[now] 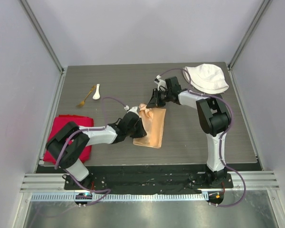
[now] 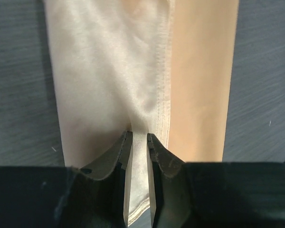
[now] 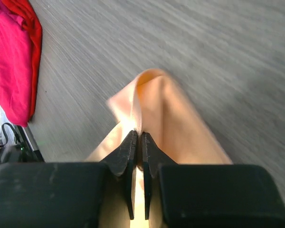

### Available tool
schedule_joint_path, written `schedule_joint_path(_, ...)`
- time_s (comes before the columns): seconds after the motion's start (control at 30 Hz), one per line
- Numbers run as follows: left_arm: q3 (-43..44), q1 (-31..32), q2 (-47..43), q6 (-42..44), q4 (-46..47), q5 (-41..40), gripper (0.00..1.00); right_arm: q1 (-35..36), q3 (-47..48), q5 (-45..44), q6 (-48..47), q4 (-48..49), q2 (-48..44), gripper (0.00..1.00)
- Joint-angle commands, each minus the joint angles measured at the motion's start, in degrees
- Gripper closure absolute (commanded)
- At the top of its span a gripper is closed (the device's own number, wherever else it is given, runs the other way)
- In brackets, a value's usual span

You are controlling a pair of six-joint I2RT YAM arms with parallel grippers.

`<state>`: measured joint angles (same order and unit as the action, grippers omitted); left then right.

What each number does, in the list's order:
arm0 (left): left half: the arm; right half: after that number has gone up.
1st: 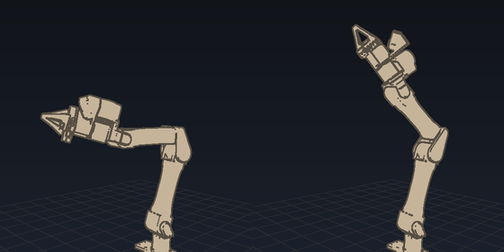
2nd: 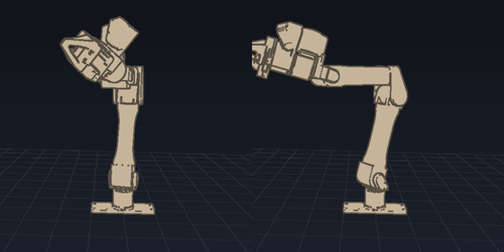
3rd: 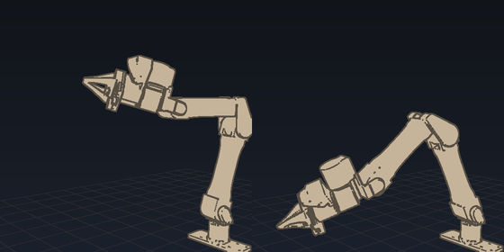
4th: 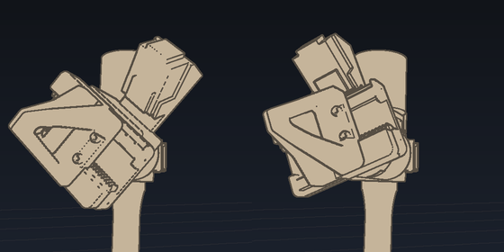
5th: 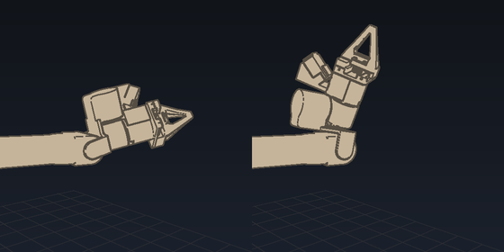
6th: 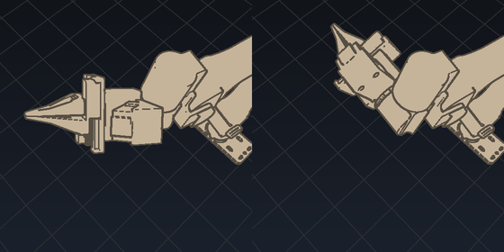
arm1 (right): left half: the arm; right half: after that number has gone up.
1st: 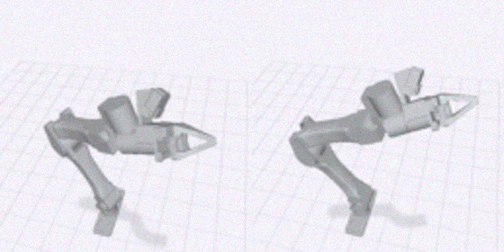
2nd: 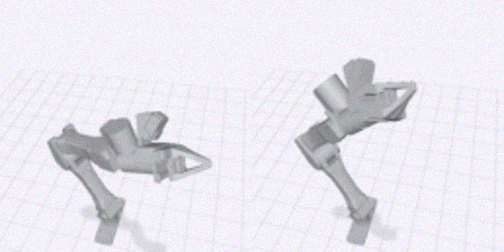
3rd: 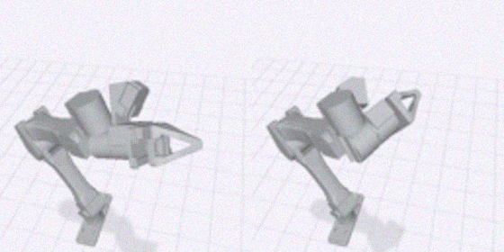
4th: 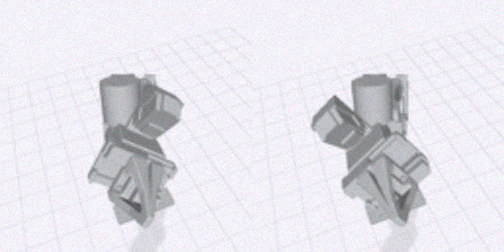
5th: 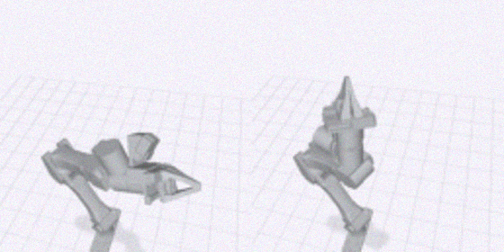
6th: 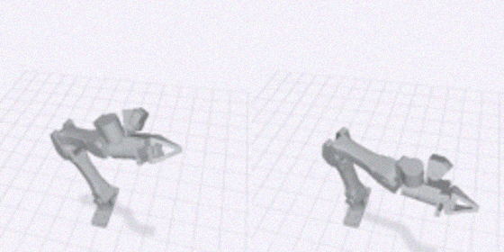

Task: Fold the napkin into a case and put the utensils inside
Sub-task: Fold the lower triangle-folded napkin at the center of the board.

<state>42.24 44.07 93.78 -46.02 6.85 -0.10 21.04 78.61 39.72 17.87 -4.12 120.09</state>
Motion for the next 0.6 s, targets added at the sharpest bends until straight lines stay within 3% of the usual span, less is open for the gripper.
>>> schedule_joint_path(0.0,-3.30,2.07,-0.97,-3.63,2.46,-1.05,0.77,-1.08,5.49,-2.89,-0.55,0.00,1.19,0.80)
schedule_joint_path(0.17,-0.50,2.60,1.93,-6.09,3.87,1.59,0.77,-1.17,9.99,-10.87,-2.66,-9.39,0.51,0.71)
schedule_joint_path(0.33,1.27,2.68,2.02,-6.36,2.82,0.98,0.76,-1.17,2.97,-15.82,-1.70,-10.03,-9.42,0.61)
schedule_joint_path(0.5,1.53,2.60,1.06,-6.54,2.20,1.15,0.76,1.28,-3.54,-14.50,-0.38,-9.60,-16.81,0.63)
schedule_joint_path(0.57,2.05,2.68,-0.17,-6.28,0.63,1.24,0.72,2.77,-6.79,-12.92,0.15,-7.24,-17.87,0.71)
